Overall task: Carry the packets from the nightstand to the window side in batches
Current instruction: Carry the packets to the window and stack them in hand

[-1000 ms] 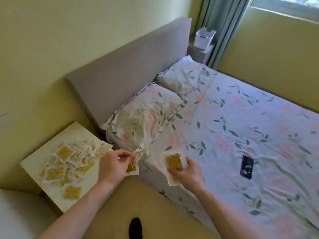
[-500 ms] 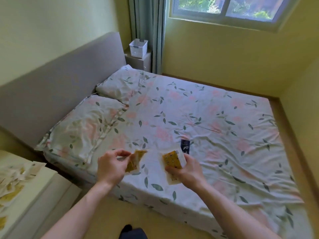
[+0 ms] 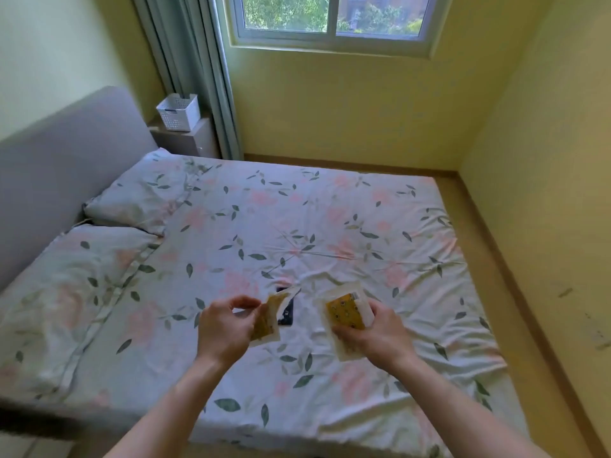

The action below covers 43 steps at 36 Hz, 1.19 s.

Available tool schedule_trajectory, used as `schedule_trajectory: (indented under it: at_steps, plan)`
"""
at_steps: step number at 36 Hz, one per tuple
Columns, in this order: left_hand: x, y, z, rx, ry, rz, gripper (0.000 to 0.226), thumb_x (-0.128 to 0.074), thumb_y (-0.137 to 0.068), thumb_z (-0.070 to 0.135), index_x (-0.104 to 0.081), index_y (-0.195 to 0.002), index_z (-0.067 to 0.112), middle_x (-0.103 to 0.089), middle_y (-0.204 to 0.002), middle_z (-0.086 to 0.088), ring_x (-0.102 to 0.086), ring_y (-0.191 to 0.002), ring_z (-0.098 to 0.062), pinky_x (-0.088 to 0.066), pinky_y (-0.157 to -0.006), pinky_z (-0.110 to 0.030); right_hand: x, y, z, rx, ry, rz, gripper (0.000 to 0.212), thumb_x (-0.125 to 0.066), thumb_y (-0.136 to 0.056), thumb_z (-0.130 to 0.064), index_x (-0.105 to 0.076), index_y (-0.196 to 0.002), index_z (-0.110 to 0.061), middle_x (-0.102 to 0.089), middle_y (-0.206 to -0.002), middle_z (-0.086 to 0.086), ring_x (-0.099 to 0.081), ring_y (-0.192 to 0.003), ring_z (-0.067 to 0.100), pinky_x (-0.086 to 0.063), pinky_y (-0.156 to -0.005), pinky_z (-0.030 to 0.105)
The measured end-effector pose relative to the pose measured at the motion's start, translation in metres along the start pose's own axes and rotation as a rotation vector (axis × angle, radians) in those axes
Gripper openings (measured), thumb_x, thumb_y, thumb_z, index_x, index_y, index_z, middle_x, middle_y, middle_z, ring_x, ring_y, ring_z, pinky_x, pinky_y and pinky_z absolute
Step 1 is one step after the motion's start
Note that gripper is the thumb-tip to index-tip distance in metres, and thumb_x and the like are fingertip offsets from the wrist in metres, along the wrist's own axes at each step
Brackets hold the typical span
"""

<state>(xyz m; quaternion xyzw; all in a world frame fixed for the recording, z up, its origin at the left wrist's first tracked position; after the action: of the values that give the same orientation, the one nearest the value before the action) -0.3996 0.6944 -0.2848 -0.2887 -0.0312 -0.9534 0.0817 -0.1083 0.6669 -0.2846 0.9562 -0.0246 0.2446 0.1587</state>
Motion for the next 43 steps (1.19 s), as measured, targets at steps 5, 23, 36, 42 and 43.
schedule_trajectory:
  at_steps: [5,23,36,42,43]
  plan:
    - [-0.069,-0.019,0.054,-0.032,0.043,-0.058,0.009,-0.083,-0.08,0.033,-0.077,-0.074,0.035,-0.072,-0.076,0.028,-0.069,-0.072,0.006,-0.061,-0.075,-0.028,0.074,-0.034,0.024,-0.022,-0.039,0.065,0.036,-0.093,-0.067,-0.034,-0.074,-0.096,-0.027,-0.076,-0.087,-0.008,-0.072,-0.077,0.009,-0.062,-0.071,0.033]
    - [-0.204,0.017,0.17,0.038,0.051,0.191,0.007,-0.084,-0.08,0.032,-0.078,-0.076,0.031,-0.073,-0.076,0.021,-0.07,-0.074,0.001,-0.061,-0.076,-0.034,0.256,-0.127,0.086,0.077,-0.091,-0.117,0.034,-0.094,-0.069,-0.023,-0.075,-0.097,-0.023,-0.078,-0.087,-0.004,-0.075,-0.08,0.014,-0.061,-0.07,0.032]
    - [-0.255,0.011,0.224,0.084,0.089,0.209,0.007,-0.084,-0.079,0.031,-0.078,-0.079,0.026,-0.074,-0.073,0.017,-0.069,-0.071,0.005,-0.055,-0.066,-0.011,0.337,-0.154,0.088,0.133,-0.108,-0.117,0.037,-0.094,-0.068,-0.028,-0.075,-0.099,-0.024,-0.078,-0.088,-0.007,-0.074,-0.08,0.012,-0.063,-0.075,0.04]
    - [-0.296,-0.002,0.255,0.067,0.106,0.195,0.007,-0.083,-0.08,0.031,-0.078,-0.079,0.027,-0.073,-0.074,0.02,-0.07,-0.071,0.002,-0.055,-0.064,-0.011,0.384,-0.171,0.098,0.148,-0.13,-0.106,0.034,-0.094,-0.068,-0.023,-0.075,-0.097,-0.024,-0.078,-0.089,-0.005,-0.075,-0.083,0.016,-0.063,-0.078,0.046]
    - [-0.304,-0.004,0.26,0.06,0.106,0.19,0.007,-0.083,-0.08,0.031,-0.077,-0.079,0.027,-0.073,-0.074,0.021,-0.07,-0.071,0.002,-0.056,-0.065,-0.015,0.39,-0.176,0.1,0.146,-0.13,-0.109,0.032,-0.093,-0.069,-0.021,-0.076,-0.096,-0.024,-0.078,-0.089,-0.005,-0.075,-0.082,0.015,-0.063,-0.079,0.046]
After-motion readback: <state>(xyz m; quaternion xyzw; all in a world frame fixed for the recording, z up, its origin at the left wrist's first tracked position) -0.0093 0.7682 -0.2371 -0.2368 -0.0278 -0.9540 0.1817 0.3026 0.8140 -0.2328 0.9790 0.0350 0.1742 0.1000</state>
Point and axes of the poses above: each hand's wrist, its own y-axis away from the middle knuckle, its own x-axis out of the back of the hand, z = x × y, the point moved 5 cm from there along -y, towards the middle knuckle
